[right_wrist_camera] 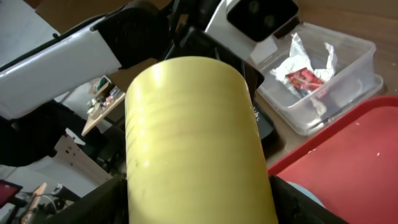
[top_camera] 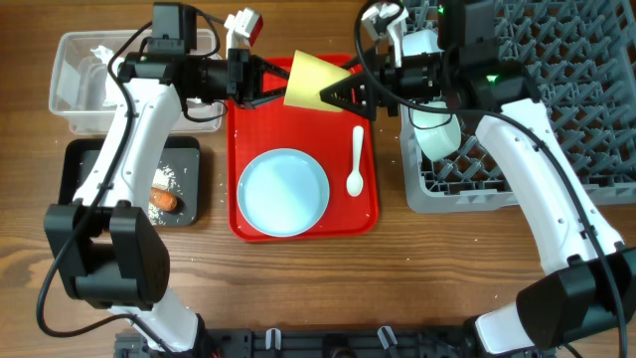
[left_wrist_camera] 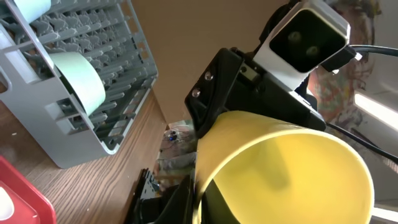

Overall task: Sort waste into correct bins and load items into the dishwasher rack
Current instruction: 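Place the yellow cup into the grey rack with the right gripper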

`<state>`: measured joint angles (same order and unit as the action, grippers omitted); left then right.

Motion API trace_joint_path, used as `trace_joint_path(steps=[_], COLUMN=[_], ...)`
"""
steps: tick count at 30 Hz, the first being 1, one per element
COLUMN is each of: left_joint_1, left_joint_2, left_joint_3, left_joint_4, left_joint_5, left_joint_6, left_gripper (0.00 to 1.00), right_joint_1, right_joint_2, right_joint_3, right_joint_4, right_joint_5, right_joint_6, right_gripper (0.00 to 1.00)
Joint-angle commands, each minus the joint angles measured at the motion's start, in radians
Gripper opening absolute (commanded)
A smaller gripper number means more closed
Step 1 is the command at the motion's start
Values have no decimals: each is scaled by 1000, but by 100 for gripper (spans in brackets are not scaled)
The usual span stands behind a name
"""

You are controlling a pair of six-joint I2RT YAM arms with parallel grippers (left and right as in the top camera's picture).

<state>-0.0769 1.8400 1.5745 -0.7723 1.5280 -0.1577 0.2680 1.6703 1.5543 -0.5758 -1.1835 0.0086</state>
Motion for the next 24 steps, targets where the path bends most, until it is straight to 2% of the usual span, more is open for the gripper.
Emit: trace_joint_path(steps=[1, 3, 4, 5, 6, 11, 14, 17, 21, 24], left_joint_1=[-5, -5, -5, -5, -5, -5, -5, -7, -45, -88], left_joint_2=[-11, -11, -11, -11, -11, -11, -11, -11, -11, -11], left_joint_3=[3, 3, 3, 3, 3, 3, 3, 3, 3, 3], left_joint_4=[7, 7, 6, 6, 6, 6, 6, -12, -82, -105], left_joint_5=[48, 48, 46, 46, 43, -24, -107, -290, -639, -782], left_joint_6=[16, 16, 16, 16, 16, 16, 16, 16, 16, 16], left_gripper=[4, 4, 8, 18, 33, 57, 61, 66, 69, 69], right_joint_1=[6, 6, 6, 5, 1, -62, -121, -204, -304, -320], right_joint_2=[22, 22, 22, 22, 22, 8, -21, -82, -158, -159], right_joint_3=[-10, -10, -10, -10, -10, -10, -10, -10, -2, -2], right_joint_4=[-24, -24, -24, -24, -24, -72, -172, -341, -629, -773], right_joint_5=[-7, -6, -3, 1, 8, 25, 131, 317, 755, 975], right_joint_6=[-39, -39, -38, -37, -34, -31, -31, -20, 47, 105], right_gripper=[72, 67, 66, 65, 64, 59, 59, 59, 61, 64])
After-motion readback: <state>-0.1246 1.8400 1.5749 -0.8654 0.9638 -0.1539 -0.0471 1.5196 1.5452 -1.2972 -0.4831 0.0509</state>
